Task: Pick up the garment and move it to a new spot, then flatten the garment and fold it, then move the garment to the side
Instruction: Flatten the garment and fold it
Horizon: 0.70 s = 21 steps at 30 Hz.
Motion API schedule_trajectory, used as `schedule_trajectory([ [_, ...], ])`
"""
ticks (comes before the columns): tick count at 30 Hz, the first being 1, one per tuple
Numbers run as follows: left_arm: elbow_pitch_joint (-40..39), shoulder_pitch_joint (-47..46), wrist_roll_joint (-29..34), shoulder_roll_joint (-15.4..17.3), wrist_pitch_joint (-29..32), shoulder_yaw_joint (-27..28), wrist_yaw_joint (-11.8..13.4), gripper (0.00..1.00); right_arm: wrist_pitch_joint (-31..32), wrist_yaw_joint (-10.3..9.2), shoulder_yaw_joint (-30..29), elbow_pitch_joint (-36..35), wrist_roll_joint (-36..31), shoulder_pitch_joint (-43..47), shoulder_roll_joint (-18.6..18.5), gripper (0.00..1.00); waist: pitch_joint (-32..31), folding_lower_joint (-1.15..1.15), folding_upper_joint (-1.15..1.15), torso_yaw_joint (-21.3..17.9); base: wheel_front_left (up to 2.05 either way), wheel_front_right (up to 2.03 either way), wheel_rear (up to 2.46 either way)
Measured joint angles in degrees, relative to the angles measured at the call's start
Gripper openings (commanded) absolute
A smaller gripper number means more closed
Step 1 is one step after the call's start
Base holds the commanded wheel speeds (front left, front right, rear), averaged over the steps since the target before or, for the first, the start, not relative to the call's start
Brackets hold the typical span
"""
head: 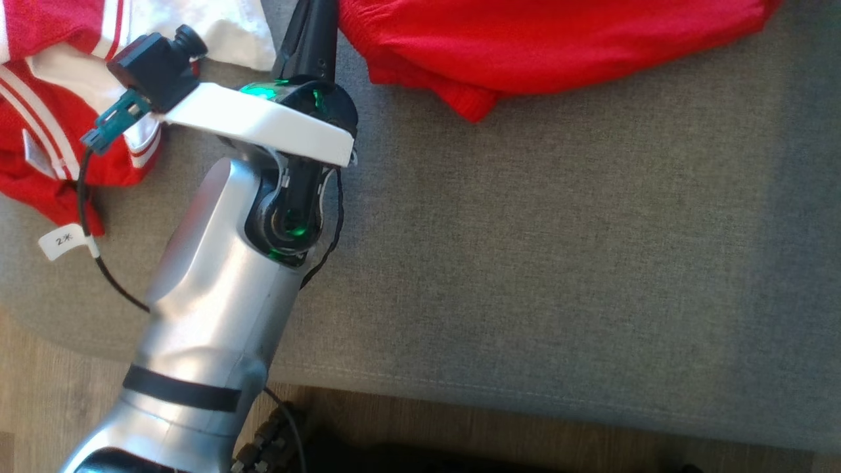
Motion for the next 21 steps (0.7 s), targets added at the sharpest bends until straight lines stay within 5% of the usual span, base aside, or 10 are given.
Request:
schedule_trajectory([
  [1, 0.0, 0.0, 0.6, 0.0, 0.0, -0.1, 0.1, 0.16, -0.9, 0.00, -0.4, 2.3, -0.5, -0.8, 0.2, 0.00, 0.0, 0.00, 0.00, -0.1, 0.00, 0.00, 0.00],
  [2, 0.2, -0.1, 0.6, 0.1, 0.0, -0.2, 0.2, 0.68, -1.3, 0.00, -0.6, 3.3, -0.5, -1.1, 0.4, 0.47, 0.0, 0.00, 0.00, -0.2, 0.00, 0.00, 0.00],
  [3, 0.3, -0.1, 0.7, 0.1, 0.0, -0.2, 0.2, 1.00, -1.9, 0.00, -0.9, 4.2, -0.5, -1.2, 0.6, 1.00, 0.0, 0.00, 0.00, -0.3, 0.00, 0.00, 0.00],
  [12, -4.4, 4.6, 11.1, 0.1, 0.0, 1.9, 1.9, 1.00, -2.8, 0.00, -3.6, 11.3, 6.7, -1.3, 2.9, 1.00, -2.7, 0.00, 0.00, -1.5, 0.00, 0.00, 0.00],
  [21, -19.7, 18.1, 27.2, 0.2, 0.0, 2.6, 7.6, 1.00, 1.3, 0.00, -0.4, 15.8, 11.6, 3.0, 0.6, 1.00, -5.5, 0.00, 0.00, -2.4, 0.00, 0.00, 0.00],
])
